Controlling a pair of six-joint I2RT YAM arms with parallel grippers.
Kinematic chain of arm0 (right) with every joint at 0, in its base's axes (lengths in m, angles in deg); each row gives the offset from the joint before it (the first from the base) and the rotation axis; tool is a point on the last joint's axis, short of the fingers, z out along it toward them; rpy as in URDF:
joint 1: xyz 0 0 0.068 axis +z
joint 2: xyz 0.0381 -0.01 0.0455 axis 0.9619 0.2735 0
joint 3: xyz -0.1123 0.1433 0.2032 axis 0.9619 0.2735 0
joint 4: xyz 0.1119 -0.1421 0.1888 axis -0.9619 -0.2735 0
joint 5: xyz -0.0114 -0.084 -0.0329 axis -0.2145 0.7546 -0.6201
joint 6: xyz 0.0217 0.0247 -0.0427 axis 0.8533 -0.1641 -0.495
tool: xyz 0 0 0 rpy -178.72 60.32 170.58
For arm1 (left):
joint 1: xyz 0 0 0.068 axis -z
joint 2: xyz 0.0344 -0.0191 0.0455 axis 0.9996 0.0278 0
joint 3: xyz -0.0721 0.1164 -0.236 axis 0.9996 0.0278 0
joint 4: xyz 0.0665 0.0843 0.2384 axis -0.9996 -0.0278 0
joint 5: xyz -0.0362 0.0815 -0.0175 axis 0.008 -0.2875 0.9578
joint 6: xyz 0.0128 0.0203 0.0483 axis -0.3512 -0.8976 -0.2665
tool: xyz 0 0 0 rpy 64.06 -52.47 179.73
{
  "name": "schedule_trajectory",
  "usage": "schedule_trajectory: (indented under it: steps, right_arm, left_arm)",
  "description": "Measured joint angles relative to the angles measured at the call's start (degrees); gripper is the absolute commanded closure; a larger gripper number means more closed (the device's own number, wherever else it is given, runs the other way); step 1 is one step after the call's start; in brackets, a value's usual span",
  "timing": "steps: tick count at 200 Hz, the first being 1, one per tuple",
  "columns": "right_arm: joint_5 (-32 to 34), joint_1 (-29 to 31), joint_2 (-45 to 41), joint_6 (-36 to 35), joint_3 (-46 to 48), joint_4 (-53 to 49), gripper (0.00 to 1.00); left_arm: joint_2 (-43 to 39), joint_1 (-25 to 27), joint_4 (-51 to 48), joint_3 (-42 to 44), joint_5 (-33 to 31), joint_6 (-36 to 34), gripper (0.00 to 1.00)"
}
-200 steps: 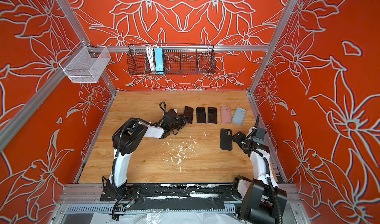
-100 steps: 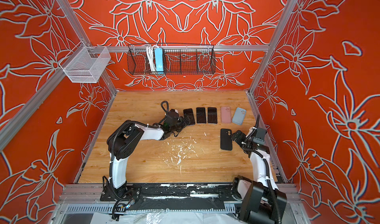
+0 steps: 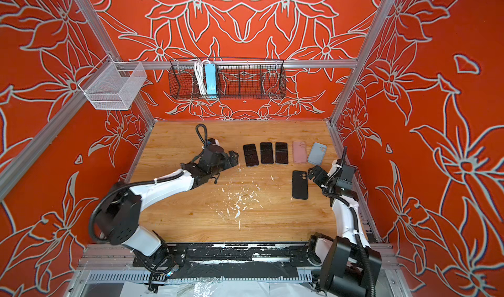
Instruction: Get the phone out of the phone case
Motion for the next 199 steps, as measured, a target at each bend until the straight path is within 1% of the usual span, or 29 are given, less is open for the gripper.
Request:
schedule_trajectory:
  steps: [20, 34, 48, 64, 72, 88, 106, 125, 137, 160, 180, 199]
  right_arm:
    - [1.86, 2.69, 3.28, -0.57, -0.98, 4.98, 0.02]
    - [4.68, 5.84, 4.20, -2.73, -0.04, 9.66, 0.02]
    - [9.09, 10.82, 4.20, -7.43, 1.49, 14.47, 0.02]
    - [13.44, 16.09, 4.39, -12.13, 3.06, 19.65, 0.02]
    - [14.32, 17.38, 4.81, -13.75, 3.78, 22.23, 0.02]
    - [15.74, 18.12, 6.84, -16.41, 4.66, 26.53, 0.02]
    - [17.99, 19.17, 9.35, -19.17, 6.05, 31.01, 0.02]
    - [19.87, 20.50, 11.67, -21.00, 8.85, 36.46, 0.02]
    - [20.52, 20.98, 13.40, -21.86, 11.10, 40.59, 0.02]
    - [21.79, 22.14, 18.29, -23.45, 15.47, 49.37, 0.02]
    - [22.75, 23.39, 19.28, -24.61, 17.09, 51.87, 0.02]
    - [23.06, 23.80, 19.21, -25.33, 17.14, 54.55, 0.02]
  left_arm:
    - [-9.77, -2.36, -0.44, 3.39, -4.72, -8.48, 0.03]
    - [-16.17, -5.64, -1.40, 7.13, -6.60, -13.42, 0.03]
    - [-21.40, -10.88, -0.94, 11.58, -6.03, -17.97, 0.03]
    - [-27.19, -17.57, 2.99, 19.54, -4.33, -23.58, 0.03]
    - [-29.31, -19.58, 5.99, 23.69, -3.93, -26.03, 0.03]
    - [-32.22, -22.60, 12.15, 32.33, -3.65, -30.14, 0.03]
    - [-31.98, -26.88, 15.76, 37.88, -1.77, -32.41, 0.03]
    - [-29.97, -32.02, 19.65, 40.06, 0.55, -32.87, 0.03]
    - [-27.89, -34.18, 23.02, 40.81, 2.10, -33.00, 0.03]
    - [-23.02, -36.13, 27.30, 40.94, 5.09, -33.29, 0.03]
    - [-18.53, -37.05, 33.14, 42.05, 6.80, -33.22, 0.03]
    - [-11.28, -37.51, 40.09, 43.54, 7.82, -33.09, 0.03]
